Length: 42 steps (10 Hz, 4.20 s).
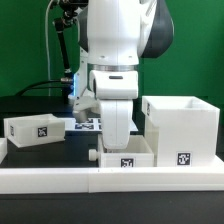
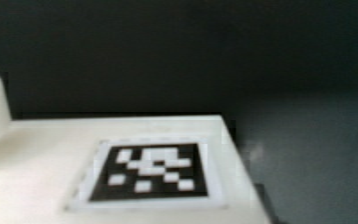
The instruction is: Assemble drawer
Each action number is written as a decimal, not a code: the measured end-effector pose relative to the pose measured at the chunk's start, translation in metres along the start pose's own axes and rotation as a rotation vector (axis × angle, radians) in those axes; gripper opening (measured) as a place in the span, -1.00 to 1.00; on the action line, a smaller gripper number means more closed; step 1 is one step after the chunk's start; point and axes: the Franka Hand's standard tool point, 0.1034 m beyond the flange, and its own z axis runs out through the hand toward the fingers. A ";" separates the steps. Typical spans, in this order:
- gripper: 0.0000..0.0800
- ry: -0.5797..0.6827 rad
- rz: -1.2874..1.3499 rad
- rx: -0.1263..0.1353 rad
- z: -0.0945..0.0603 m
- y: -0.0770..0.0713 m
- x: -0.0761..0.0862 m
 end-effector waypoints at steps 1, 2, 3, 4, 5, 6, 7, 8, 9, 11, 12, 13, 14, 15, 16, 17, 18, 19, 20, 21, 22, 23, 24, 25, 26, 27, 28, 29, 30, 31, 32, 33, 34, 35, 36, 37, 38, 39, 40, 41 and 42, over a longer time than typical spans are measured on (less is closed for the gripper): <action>-0.89 0.000 0.001 0.001 0.000 0.000 -0.001; -0.89 0.000 0.002 0.001 0.001 0.000 -0.001; -0.89 0.000 0.002 0.001 0.001 0.000 -0.001; -0.89 0.002 0.004 0.000 0.001 0.000 0.003; -0.89 0.004 -0.002 -0.002 0.001 0.001 0.007; -0.89 0.004 -0.012 -0.005 0.001 0.000 0.011; -0.89 0.002 -0.019 -0.007 0.001 0.001 0.011; -0.89 0.000 -0.022 -0.008 0.001 0.001 0.012; -0.89 0.001 -0.021 -0.009 0.001 0.002 0.014; -0.89 0.001 -0.020 -0.009 0.001 0.002 0.021; -0.89 0.001 -0.016 -0.009 0.000 0.002 0.024; -0.89 0.001 -0.008 -0.010 0.000 0.002 0.028; -0.89 0.000 -0.008 -0.011 0.000 0.003 0.029; -0.89 -0.001 -0.009 -0.011 0.000 0.003 0.029; -0.89 -0.001 -0.008 -0.010 0.000 0.002 0.028; -0.89 -0.001 -0.008 -0.010 0.000 0.002 0.028; -0.89 -0.001 -0.007 -0.010 0.000 0.002 0.027; -0.40 -0.001 -0.005 -0.010 0.000 0.002 0.026; -0.06 -0.002 0.008 -0.009 -0.003 0.004 0.026; -0.06 -0.002 0.019 -0.011 -0.007 0.006 0.027; 0.29 -0.002 0.026 -0.017 -0.010 0.008 0.028; 0.29 -0.003 0.035 -0.021 -0.015 0.011 0.029; 0.56 -0.005 0.035 -0.019 -0.021 0.013 0.028; 0.61 -0.008 0.036 -0.020 -0.029 0.016 0.027; 0.61 -0.010 0.040 -0.024 -0.037 0.019 0.024; 0.62 -0.013 0.045 -0.027 -0.047 0.023 0.019; 0.62 -0.015 0.049 -0.032 -0.053 0.031 0.015; 0.62 -0.018 0.002 -0.024 -0.058 0.038 0.004; 0.62 -0.021 -0.015 -0.015 -0.060 0.049 -0.012; 0.62 -0.020 -0.001 -0.016 -0.057 0.060 -0.022; 0.62 -0.019 0.011 -0.022 -0.052 0.066 -0.024; 0.62 -0.018 0.007 -0.020 -0.051 0.065 -0.023; 0.62 -0.017 0.004 -0.020 -0.051 0.065 -0.028; 0.62 -0.018 0.009 -0.019 -0.050 0.064 -0.028; 0.62 -0.016 0.006 -0.017 -0.049 0.063 -0.028; 0.62 0.017 -0.038 -0.018 -0.041 0.055 -0.034; 0.62 0.070 -0.033 -0.007 -0.033 0.048 -0.041; 0.62 0.110 -0.036 0.002 -0.031 0.045 -0.044; 0.62 0.152 -0.038 0.001 -0.028 0.044 -0.045; 0.62 0.177 -0.033 0.003 -0.025 0.044 -0.041; 0.62 0.181 -0.026 0.005 -0.024 0.044 -0.032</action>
Offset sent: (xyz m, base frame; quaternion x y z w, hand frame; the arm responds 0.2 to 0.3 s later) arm 0.0067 0.0195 -0.0064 0.0071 0.0047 -0.0060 0.9999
